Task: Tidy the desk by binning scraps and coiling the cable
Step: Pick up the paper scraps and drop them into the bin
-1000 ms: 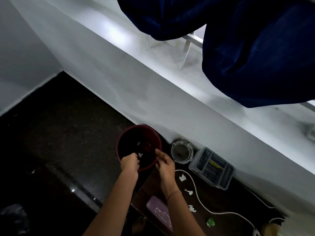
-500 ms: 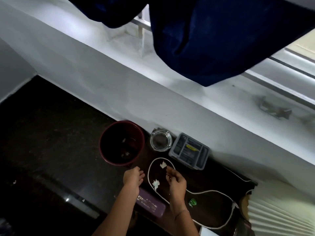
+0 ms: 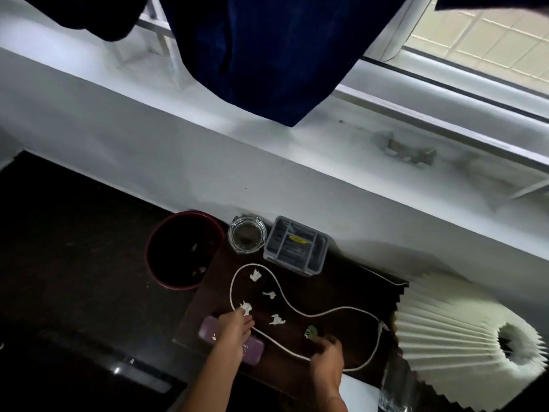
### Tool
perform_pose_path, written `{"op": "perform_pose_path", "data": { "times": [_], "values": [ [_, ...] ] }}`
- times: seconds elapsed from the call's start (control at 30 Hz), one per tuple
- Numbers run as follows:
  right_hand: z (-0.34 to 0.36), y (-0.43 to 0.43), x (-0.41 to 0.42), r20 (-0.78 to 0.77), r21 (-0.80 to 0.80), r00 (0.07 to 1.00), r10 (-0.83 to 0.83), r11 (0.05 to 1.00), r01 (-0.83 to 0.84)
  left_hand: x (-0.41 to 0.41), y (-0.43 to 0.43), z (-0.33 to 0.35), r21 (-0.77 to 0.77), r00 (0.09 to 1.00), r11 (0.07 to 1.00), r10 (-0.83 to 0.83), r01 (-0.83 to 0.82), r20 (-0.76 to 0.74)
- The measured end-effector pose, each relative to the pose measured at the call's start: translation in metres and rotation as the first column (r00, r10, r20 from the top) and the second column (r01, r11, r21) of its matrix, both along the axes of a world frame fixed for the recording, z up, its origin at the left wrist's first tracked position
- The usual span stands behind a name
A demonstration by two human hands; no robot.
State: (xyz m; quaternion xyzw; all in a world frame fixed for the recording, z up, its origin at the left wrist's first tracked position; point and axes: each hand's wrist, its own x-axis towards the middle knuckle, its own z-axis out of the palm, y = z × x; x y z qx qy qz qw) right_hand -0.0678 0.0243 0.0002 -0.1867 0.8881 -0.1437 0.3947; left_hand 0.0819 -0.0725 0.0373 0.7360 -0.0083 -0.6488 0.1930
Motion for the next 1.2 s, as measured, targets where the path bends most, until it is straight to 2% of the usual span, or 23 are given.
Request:
{"op": "perform_pose_path", "data": {
  "times": [0.1, 0.3, 0.4, 0.53, 0.67, 0.77, 0.93, 1.1, 1.2],
  "values": [
    [-0.002, -0.001, 0.003, 0.027, -0.010, 0.998, 0.052, 0.999, -0.052, -0.002, 0.005, -0.001, 0.009, 1.000, 1.000, 0.002, -0.002, -0.002],
    [-0.004, -0.009, 0.014, -0.020, -0.070, 0.985, 0.172, 0.983, -0.173, 0.001, 0.006, -0.006, -0.001, 0.999, 0.999, 0.047, -0.047, -0.012],
    [0.000, -0.015, 0.017, 0.007, -0.091, 0.994, 0.113, 0.990, -0.112, 0.006, 0.006, -0.007, -0.014, 0.999, 0.999, 0.043, -0.043, -0.006],
    [0.010, -0.023, 0.031, -0.066, -0.247, 0.998, -0.006, 0.969, -0.011, 0.011, 0.006, 0.001, -0.039, 0.998, 0.997, 0.060, -0.060, -0.011],
    [0.028, -0.042, 0.064, 0.147, -0.320, 0.987, -0.060, 0.941, 0.105, 0.016, 0.002, 0.011, -0.057, 0.997, 0.997, 0.049, -0.052, -0.055],
    [0.036, -0.062, 0.093, 0.273, -0.313, 0.962, 0.003, 0.946, 0.086, 0.027, -0.004, 0.013, -0.088, 0.996, 0.995, 0.035, -0.042, -0.084],
    [0.038, -0.091, 0.128, 0.228, -0.343, 0.944, 0.238, 0.927, -0.150, 0.065, -0.018, 0.009, -0.178, 0.995, 0.979, 0.098, -0.102, -0.035],
    [0.042, -0.119, 0.164, 0.345, -0.362, 0.882, 0.320, 0.913, -0.189, 0.102, -0.036, 0.004, -0.203, 0.979, 0.965, 0.184, -0.164, 0.083],
    [0.042, -0.142, 0.183, 0.321, -0.427, 0.872, 0.371, 0.878, -0.216, 0.119, -0.056, 0.004, -0.274, 0.957, 0.934, 0.267, -0.227, 0.118]
  ]
}}
